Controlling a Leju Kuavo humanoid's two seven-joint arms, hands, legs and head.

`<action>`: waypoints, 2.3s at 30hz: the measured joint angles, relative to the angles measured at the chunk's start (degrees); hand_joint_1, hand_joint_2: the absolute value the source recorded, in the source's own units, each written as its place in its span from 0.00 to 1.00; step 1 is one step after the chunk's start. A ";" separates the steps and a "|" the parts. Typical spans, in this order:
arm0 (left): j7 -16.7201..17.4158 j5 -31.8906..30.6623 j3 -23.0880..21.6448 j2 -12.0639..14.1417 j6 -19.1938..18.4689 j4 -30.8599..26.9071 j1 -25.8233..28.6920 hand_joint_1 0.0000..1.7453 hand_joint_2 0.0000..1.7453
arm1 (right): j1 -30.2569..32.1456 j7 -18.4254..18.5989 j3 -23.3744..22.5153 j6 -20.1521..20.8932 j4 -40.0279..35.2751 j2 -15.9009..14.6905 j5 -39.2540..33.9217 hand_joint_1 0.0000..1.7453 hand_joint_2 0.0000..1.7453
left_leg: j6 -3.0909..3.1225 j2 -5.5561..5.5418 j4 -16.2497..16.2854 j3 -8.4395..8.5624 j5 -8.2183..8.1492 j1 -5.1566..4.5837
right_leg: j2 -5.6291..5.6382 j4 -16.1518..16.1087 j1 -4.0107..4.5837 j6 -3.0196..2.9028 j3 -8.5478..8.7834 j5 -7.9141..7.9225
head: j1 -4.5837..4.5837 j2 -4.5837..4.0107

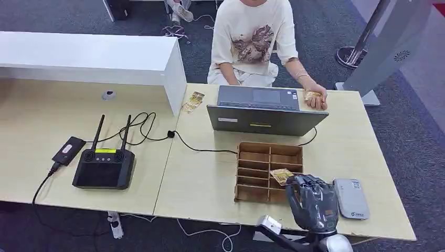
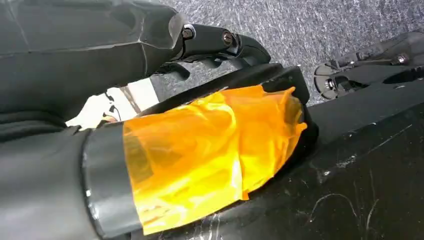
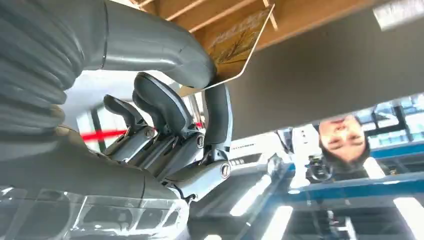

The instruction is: Pass the card to the sensor for recognition and then transmit it.

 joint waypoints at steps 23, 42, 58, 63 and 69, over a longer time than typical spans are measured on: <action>0.18 3.41 0.63 0.00 -0.17 0.00 0.03 0.00 0.00 | 4.15 -17.10 -5.53 10.76 -12.59 4.44 -22.48 1.00 1.00 | -0.01 0.01 0.00 -0.01 -0.01 0.00 | 0.01 0.00 0.00 0.00 -0.01 -0.01 | 0.00 0.00; 0.52 2.38 0.63 0.07 -0.74 0.00 -0.01 0.00 0.00 | -0.10 -13.73 0.46 4.83 -19.81 3.61 -14.08 1.00 1.00 | -0.01 0.02 0.00 -0.01 -0.01 0.00 | 0.01 0.01 0.00 0.00 -0.01 -0.01 | 0.00 0.00; 0.52 1.44 0.63 0.22 -1.18 0.00 -0.07 0.00 0.00 | -7.52 -5.97 5.86 1.18 -19.79 -0.74 -1.71 1.00 1.00 | -0.01 0.01 0.00 -0.02 0.00 0.00 | 0.01 0.01 0.01 0.00 -0.01 -0.01 | 0.00 0.00; 0.52 0.85 0.59 0.33 -1.51 0.00 -0.10 0.00 0.00 | -10.84 -1.69 7.18 1.25 -19.15 -2.51 3.20 1.00 1.00 | 0.00 0.02 0.00 -0.02 0.00 0.00 | 0.02 0.01 0.00 0.00 -0.01 0.00 | 0.00 0.00; 0.52 0.37 0.55 0.61 -2.03 0.00 -0.14 0.00 0.00 | -16.27 2.61 8.78 2.84 -17.38 -5.04 7.40 1.00 1.00 | -0.01 0.01 0.00 -0.01 0.01 0.00 | 0.01 0.02 0.00 -0.01 0.01 0.01 | 0.02 0.00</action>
